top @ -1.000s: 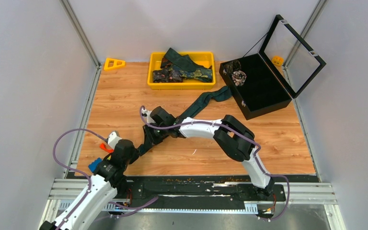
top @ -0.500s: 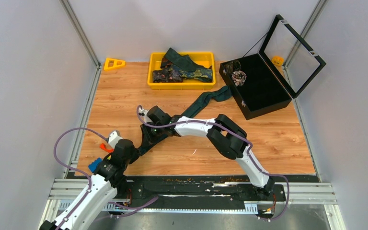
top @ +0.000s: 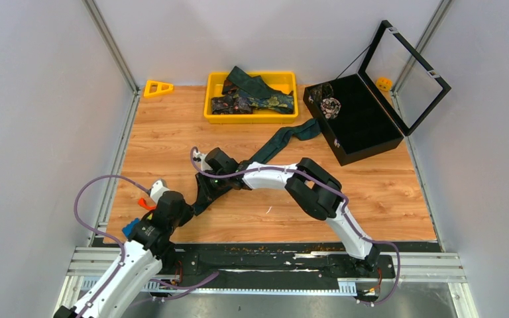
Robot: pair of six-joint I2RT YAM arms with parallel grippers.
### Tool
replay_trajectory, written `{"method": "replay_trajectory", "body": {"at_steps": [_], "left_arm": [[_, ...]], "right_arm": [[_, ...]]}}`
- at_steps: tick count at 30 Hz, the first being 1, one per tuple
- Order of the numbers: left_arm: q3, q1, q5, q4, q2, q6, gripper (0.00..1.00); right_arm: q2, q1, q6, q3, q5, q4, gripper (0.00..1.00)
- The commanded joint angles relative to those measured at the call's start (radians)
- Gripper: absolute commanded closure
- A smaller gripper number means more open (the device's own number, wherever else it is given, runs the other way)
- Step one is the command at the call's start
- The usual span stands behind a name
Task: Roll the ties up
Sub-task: Roll the tie at the center of the board.
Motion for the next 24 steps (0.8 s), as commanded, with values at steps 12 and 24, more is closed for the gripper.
{"method": "replay_trajectory", "body": {"at_steps": [12,24], "left_arm": [[0.097,0.005,0.022,-0.056,0.006,0.02,1.0],[0.147,0.005,0.021,-0.06,0.04,0.072,1.0]], "right_arm": [[-0.07,0.001,-0.009,-0.029,0.023,-0.027,0.87],[-0.074,0.014,0.012,-0.036,0.004,-0.013,0.87]]}}
